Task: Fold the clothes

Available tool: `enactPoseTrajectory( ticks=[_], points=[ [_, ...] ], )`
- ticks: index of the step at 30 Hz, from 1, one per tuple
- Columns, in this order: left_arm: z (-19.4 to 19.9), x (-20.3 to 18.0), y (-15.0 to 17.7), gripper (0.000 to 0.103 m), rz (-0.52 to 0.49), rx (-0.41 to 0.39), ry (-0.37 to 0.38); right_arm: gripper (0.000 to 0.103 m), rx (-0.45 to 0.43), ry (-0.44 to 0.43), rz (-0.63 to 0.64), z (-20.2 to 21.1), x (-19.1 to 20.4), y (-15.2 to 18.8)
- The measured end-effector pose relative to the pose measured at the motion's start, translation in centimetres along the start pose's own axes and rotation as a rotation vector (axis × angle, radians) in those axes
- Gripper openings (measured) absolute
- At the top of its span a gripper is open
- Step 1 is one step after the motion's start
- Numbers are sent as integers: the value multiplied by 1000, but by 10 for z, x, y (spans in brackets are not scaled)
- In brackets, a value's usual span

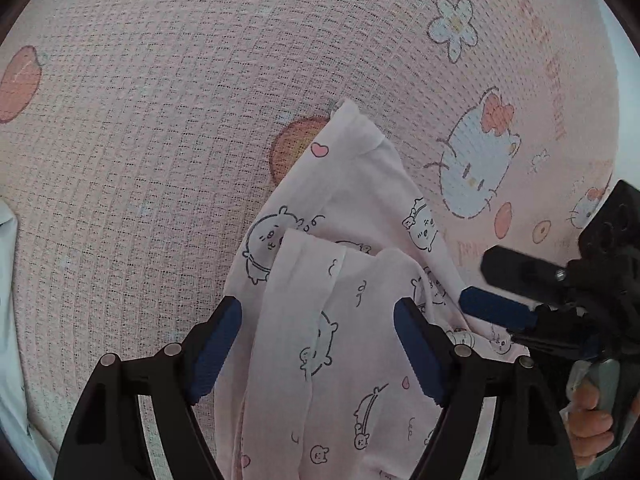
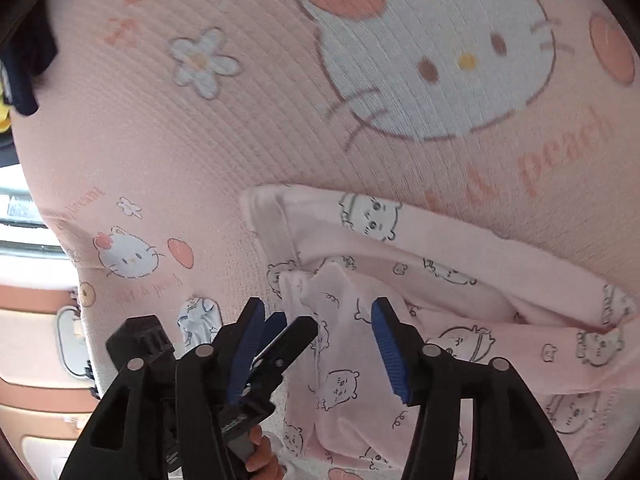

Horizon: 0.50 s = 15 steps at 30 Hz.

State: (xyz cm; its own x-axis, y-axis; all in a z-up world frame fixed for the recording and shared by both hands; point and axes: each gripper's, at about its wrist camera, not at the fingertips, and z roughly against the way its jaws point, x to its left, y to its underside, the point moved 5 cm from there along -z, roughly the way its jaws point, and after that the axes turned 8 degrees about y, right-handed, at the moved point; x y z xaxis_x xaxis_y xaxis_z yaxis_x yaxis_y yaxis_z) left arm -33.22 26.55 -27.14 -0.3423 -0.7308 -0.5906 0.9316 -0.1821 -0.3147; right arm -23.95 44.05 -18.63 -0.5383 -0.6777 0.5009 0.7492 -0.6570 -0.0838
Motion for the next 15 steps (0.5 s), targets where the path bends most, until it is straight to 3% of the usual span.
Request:
enactPoseTrajectory(
  ticks=[4, 7, 10, 15],
  points=[
    [-1, 0, 0, 78, -2, -2, 2, 56, 78, -57, -79, -4, -15, 9],
    [-1, 1, 1, 78, -6, 1, -1, 56, 147, -61, -194, -36, -25, 17],
    [-10, -7, 2, 78, -25, -1, 11, 56, 135, -24, -227, -51, -37, 20],
    [-22, -14, 2, 77, -90, 8, -36, 56, 116, -11, -215, -64, -36, 14]
  ],
)
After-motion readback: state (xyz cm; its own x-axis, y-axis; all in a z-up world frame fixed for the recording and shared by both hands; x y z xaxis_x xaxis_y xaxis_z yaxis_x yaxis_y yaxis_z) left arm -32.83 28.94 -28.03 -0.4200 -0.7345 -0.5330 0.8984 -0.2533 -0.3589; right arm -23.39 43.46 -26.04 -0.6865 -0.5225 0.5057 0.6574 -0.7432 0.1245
